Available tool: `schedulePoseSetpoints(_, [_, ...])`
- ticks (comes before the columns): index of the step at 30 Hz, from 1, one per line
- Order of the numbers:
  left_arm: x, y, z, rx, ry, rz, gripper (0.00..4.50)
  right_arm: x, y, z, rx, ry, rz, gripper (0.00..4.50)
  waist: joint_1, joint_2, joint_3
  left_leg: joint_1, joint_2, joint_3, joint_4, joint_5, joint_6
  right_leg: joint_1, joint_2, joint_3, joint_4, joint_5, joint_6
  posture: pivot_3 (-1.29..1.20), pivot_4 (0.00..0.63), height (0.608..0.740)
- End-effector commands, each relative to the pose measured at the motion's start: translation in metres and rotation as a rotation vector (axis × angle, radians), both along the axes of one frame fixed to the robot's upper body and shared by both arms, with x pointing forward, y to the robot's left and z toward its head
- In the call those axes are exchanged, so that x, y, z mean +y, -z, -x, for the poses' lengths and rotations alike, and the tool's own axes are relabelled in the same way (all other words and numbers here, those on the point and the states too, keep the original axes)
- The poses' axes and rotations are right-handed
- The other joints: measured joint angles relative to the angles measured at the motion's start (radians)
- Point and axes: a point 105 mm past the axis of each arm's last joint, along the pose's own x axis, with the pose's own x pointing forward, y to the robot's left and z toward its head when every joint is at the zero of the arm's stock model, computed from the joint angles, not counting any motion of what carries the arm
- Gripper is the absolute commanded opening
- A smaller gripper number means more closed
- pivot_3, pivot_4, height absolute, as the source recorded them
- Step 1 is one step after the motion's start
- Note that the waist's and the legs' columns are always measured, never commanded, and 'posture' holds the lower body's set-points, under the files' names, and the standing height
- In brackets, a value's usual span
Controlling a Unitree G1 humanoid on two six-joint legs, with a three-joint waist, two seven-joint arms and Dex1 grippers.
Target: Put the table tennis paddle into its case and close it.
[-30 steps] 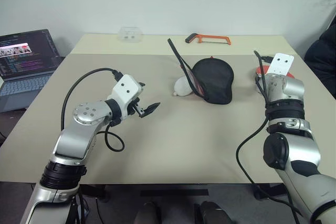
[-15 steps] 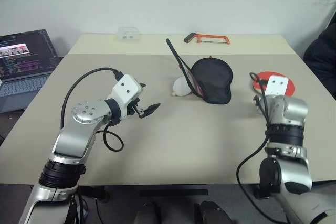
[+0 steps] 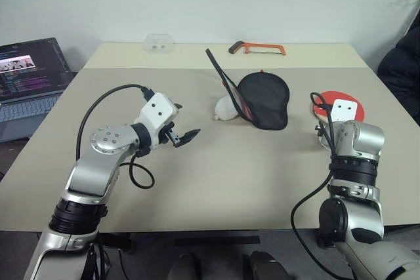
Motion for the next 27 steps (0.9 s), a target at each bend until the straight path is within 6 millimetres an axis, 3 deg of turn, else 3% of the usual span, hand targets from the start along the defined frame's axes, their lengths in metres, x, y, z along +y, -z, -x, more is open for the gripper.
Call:
schedulePoseSetpoints(1, [0.001, -0.01, 0.005, -0.045, 0.0, -0.013, 4.5, 0.0, -0.028, -0.003, -0.075, -0.004, 0.023, 3.56, 0.0, 0.0, 0.0, 0.0, 0.0, 0.0, 0.0, 0.0, 0.0, 0.0, 0.0, 0.0, 0.0, 0.0, 0.0, 0.0, 0.15, 0.74])
schedulePoseSetpoints(3, [0.003, -0.01, 0.005, -0.045, -0.005, -0.017, 4.5, 0.001, -0.031, -0.003, -0.077, -0.007, 0.027, 4.29, 0.001, 0.0, 0.0, 0.0, 0.0, 0.0, 0.0, 0.0, 0.0, 0.0, 0.0, 0.0, 0.0, 0.0, 0.0, 0.0, 0.15, 0.74])
schedulePoseSetpoints(4, [0.004, -0.01, 0.006, -0.045, -0.008, -0.018, 4.5, 0.0, -0.033, -0.004, -0.079, -0.002, 0.032, 4.45, 0.001, 0.0, 0.0, 0.0, 0.0, 0.0, 0.0, 0.0, 0.0, 0.0, 0.0, 0.0, 0.0, 0.0, 0.0, 0.0, 0.15, 0.74])
schedulePoseSetpoints(15, [0.005, -0.014, 0.005, -0.05, -0.015, -0.024, 4.5, -0.032, -0.027, -0.036, -0.109, 0.082, 0.05, 4.45, 0.001, 0.0, 0.0, 0.0, 0.0, 0.001, 0.0, 0.0, 0.0, 0.0, 0.0, 0.0, -0.001, 0.0, 0.0, 0.0, 0.15, 0.74])
schedulePoseSetpoints(27, [0.008, -0.014, 0.008, -0.043, -0.03, -0.037, 4.5, -0.03, 0.001, -0.041, -0.051, 0.113, -0.044, 4.45, -0.002, 0.0, 0.0, 0.002, 0.0, 0.001, 0.0, 0.0, 0.0, 0.001, 0.0, 0.001, 0.0, 0.0, 0.0, 0.0, 0.15, 0.74])
